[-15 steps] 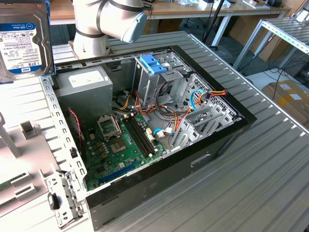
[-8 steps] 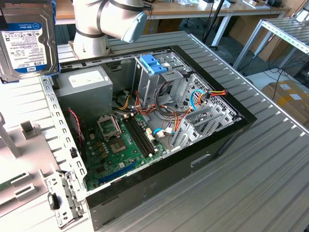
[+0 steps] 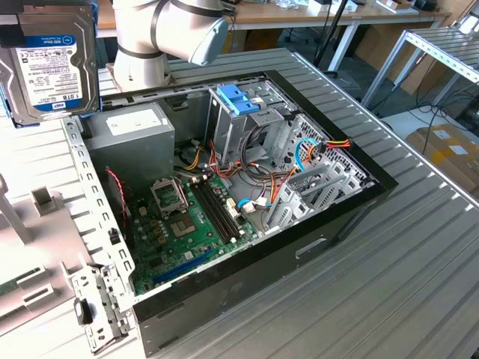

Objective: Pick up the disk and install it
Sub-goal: 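Pick up the disk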

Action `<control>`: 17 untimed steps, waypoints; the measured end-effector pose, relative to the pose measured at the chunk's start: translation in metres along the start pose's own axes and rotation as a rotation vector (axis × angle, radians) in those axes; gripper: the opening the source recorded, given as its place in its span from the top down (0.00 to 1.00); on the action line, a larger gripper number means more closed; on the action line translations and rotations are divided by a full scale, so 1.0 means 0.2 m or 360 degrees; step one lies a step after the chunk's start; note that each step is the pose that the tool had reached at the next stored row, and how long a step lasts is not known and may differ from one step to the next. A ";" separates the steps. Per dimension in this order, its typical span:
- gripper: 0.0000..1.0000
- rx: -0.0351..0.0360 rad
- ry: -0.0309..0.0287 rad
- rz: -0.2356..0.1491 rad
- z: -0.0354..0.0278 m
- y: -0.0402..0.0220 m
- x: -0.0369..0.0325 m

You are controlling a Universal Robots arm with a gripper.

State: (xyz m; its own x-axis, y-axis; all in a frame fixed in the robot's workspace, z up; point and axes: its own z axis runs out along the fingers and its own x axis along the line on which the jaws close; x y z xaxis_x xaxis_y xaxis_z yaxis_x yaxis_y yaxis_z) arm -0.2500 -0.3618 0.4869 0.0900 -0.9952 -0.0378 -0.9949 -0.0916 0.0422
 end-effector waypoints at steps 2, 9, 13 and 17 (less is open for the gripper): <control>0.63 0.0000 0.00000 0.0000 0.000 -0.022 0.004; 0.63 0.0000 0.00000 0.0000 0.002 -0.062 0.008; 0.63 0.0000 -0.00001 0.0000 0.002 -0.082 0.009; 0.63 0.0000 0.00000 0.0000 0.003 -0.102 0.011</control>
State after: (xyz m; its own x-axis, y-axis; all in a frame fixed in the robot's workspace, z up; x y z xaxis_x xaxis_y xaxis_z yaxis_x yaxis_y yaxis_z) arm -0.2295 -0.3622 0.4853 0.0900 -0.9952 -0.0378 -0.9949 -0.0916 0.0421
